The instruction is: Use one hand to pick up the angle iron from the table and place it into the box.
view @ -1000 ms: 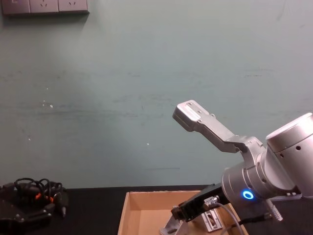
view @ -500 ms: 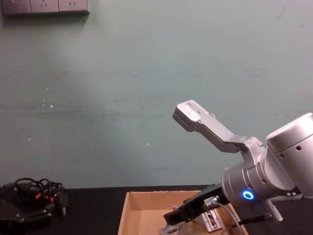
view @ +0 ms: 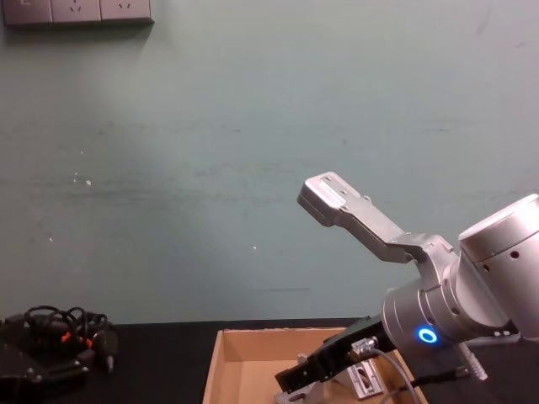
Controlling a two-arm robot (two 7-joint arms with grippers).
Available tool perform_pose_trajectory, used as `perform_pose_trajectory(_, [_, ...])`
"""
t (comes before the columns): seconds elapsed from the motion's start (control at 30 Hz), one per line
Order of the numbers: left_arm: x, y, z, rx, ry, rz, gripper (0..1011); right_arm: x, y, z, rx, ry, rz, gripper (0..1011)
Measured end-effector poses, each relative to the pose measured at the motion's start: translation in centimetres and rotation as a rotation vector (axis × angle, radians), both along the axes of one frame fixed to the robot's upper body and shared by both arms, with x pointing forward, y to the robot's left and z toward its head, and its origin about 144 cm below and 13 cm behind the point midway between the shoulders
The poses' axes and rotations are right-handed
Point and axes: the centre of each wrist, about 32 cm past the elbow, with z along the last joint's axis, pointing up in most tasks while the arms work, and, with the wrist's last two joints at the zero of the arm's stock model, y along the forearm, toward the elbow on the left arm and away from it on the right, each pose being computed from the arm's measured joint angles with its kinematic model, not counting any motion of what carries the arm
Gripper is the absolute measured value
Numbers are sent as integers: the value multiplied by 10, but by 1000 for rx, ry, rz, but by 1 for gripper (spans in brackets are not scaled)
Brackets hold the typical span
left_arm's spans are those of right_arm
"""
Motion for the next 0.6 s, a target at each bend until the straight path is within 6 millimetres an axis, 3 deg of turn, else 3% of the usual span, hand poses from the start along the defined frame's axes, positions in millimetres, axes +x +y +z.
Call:
perform_pose_trajectory(0.27, [0, 0, 0, 0, 0, 0, 1011, -3, -1, 0, 5, -9, 4, 1003])
perform_pose_trajectory(0.6, [0, 0, 0, 0, 0, 0, 1011, -20, -10, 9, 29, -40, 27, 1003])
